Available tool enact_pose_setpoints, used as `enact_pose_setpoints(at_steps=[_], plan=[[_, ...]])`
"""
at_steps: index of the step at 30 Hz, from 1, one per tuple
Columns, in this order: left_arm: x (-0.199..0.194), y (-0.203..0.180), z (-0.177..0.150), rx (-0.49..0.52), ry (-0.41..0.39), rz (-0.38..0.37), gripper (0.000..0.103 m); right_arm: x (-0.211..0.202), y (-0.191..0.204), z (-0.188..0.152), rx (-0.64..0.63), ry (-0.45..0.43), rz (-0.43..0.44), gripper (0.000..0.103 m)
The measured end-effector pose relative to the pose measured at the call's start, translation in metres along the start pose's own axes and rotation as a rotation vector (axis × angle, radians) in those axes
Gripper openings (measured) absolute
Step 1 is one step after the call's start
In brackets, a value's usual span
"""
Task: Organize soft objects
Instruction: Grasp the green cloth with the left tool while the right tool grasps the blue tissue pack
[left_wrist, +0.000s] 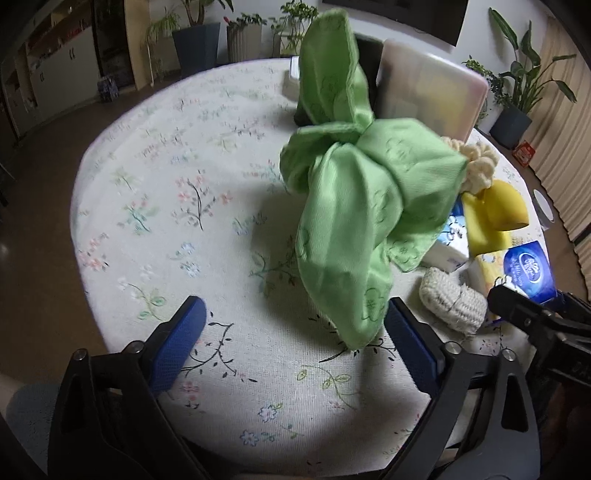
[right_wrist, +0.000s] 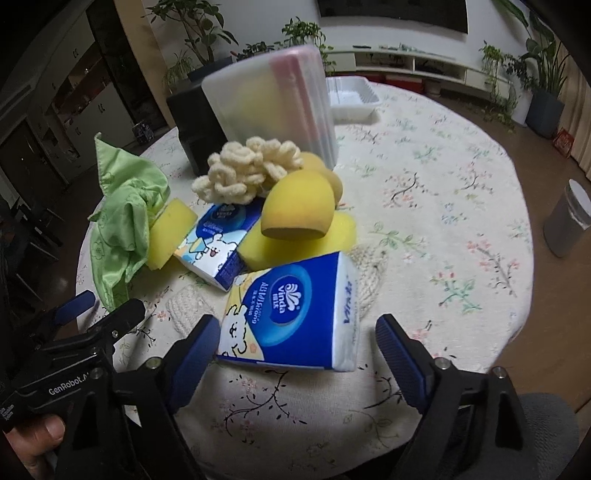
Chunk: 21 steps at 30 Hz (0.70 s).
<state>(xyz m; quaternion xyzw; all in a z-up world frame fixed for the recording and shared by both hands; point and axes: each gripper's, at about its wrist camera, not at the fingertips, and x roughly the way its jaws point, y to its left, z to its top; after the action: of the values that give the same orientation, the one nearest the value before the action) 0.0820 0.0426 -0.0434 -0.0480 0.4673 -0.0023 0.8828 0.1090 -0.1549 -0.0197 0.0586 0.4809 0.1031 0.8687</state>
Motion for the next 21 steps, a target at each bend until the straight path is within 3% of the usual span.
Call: enact_pose_setpoints(at_steps=[4,11,16,17,18,19,20,21], plan=[[-0.001,0.003,0.004,-0.013,-0.016,-0.04,0.088,0.003,-0.006,0.0,0.014,-0.012,0.034,0.084],[0.001,0.0,0.015,-0.004,-0.031,-0.047,0.087,0.001,-0.007,0.0,0.002,-0.023,0.054,0.081],[0.0,-0.004,0.027,0.01,-0.075,-0.02,0.087,0.0,-0.011,-0.002,0.003,-0.031,0.067,0.067],[0.002,-0.005,0.028,0.019,-0.078,-0.02,0.08,-0.001,-0.01,-0.003,0.002,-0.031,0.069,0.065],[0.005,-0.005,0.028,0.022,-0.069,-0.029,0.064,-0.002,-0.01,-0.003,-0.001,-0.031,0.071,0.06],[0.007,-0.006,0.027,0.025,-0.055,-0.047,0.056,-0.002,-0.009,-0.003,-0.005,-0.029,0.073,0.055],[0.01,-0.008,0.026,0.036,-0.041,-0.056,0.041,-0.002,-0.008,-0.003,-0.009,-0.029,0.076,0.051],[0.01,-0.01,0.026,0.046,-0.038,-0.044,0.032,-0.002,-0.007,-0.004,-0.013,-0.024,0.081,0.041]])
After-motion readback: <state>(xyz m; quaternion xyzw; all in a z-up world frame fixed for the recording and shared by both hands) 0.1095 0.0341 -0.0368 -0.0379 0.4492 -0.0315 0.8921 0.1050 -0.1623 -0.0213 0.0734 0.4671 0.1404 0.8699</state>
